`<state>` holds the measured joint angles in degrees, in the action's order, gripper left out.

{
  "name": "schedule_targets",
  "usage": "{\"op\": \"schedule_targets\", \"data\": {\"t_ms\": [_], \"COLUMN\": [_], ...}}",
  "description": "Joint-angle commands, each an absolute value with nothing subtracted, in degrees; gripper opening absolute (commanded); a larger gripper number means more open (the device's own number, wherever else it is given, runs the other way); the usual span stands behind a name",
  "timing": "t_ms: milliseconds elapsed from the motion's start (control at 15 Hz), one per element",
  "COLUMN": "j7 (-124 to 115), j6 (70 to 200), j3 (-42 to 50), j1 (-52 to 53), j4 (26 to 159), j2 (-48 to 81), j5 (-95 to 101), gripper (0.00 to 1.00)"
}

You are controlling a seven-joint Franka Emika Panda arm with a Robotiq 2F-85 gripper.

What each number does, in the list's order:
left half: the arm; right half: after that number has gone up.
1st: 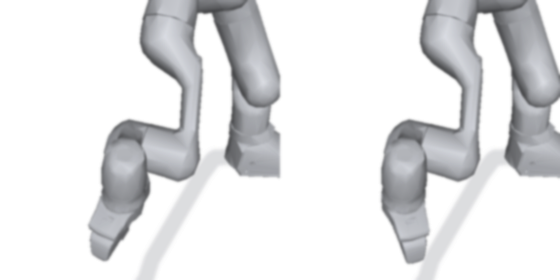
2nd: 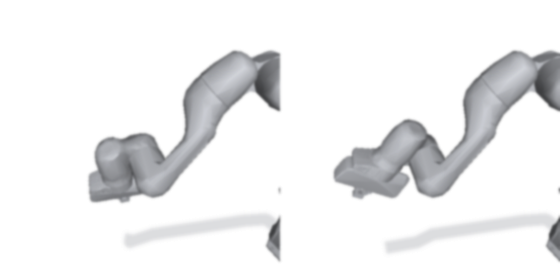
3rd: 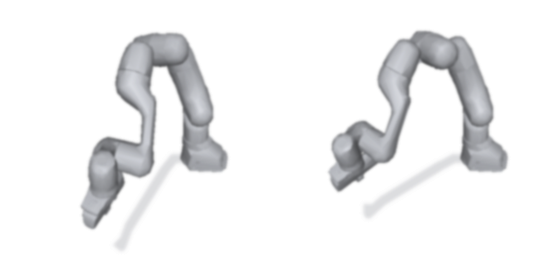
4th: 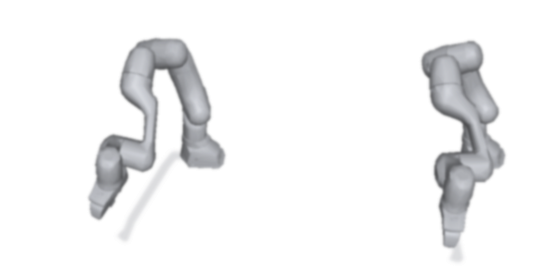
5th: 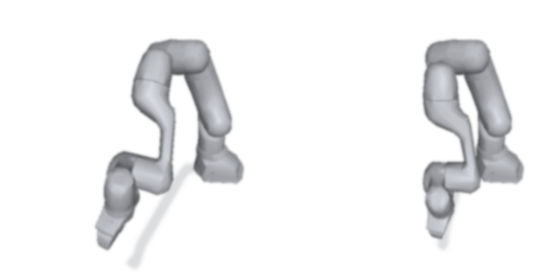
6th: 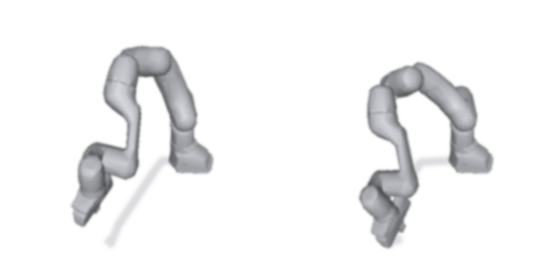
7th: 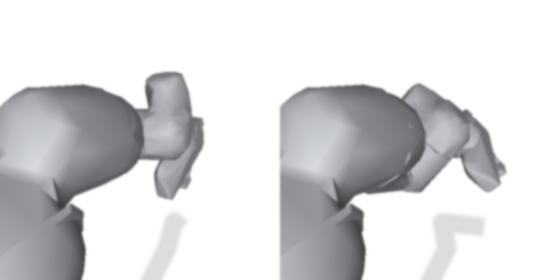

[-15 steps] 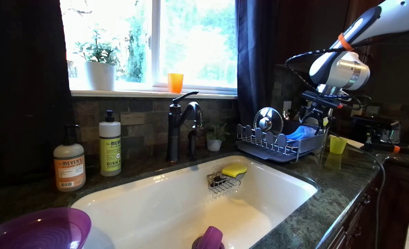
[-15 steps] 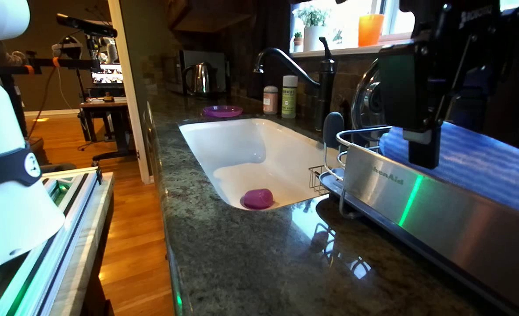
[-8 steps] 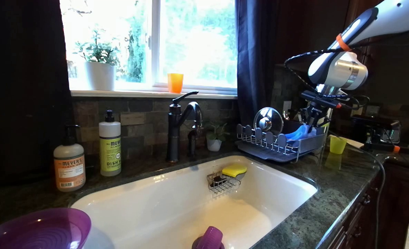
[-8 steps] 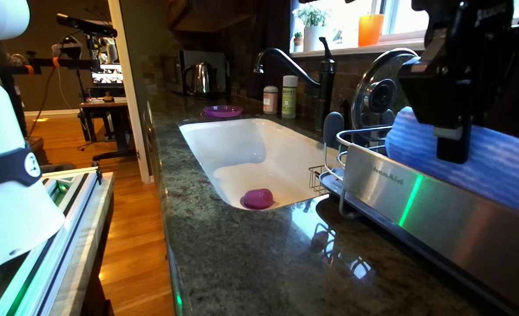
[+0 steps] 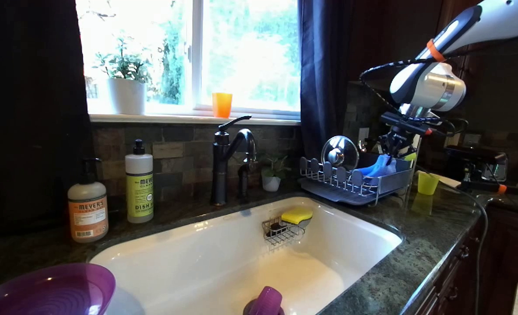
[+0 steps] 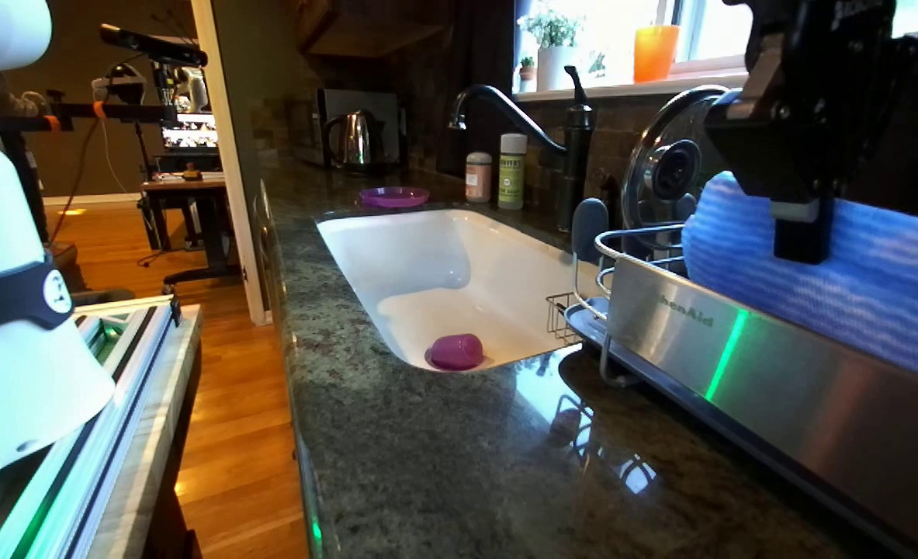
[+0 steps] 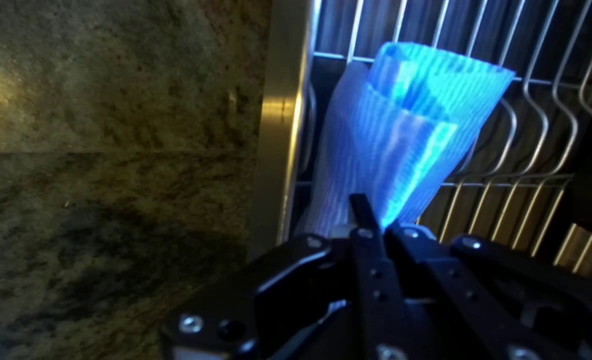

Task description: Put the towel on the counter

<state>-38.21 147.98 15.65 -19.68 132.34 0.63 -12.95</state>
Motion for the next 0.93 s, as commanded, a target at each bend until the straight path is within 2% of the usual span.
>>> {"op": "schedule_targets", "data": {"t_ms": [0,333,467,733,800,867], "j7": [-40.1,-49.6,-55.6,-72.2,-76.3,-80.4], "j6": [144.1,138.3,139.6,145.0,145.4,147.8], "j3": [16.1,11.3,8.0,0.5,-1.2,-2.6], "j1": [-18.6,-21.1,-22.8,-27.3,-28.7,-30.2], "j4": [138.2,148.9,153.7,162.1,157.4,158.8], "j2": [-8.6,-22.0,-25.5,-25.7,-20.1,-19.1], "j5": [-9.5,-0.1,2.7,10.1,12.7,16.0], "gripper": [0.01,0.01,0.01,0.01,0.01,0.01]}}
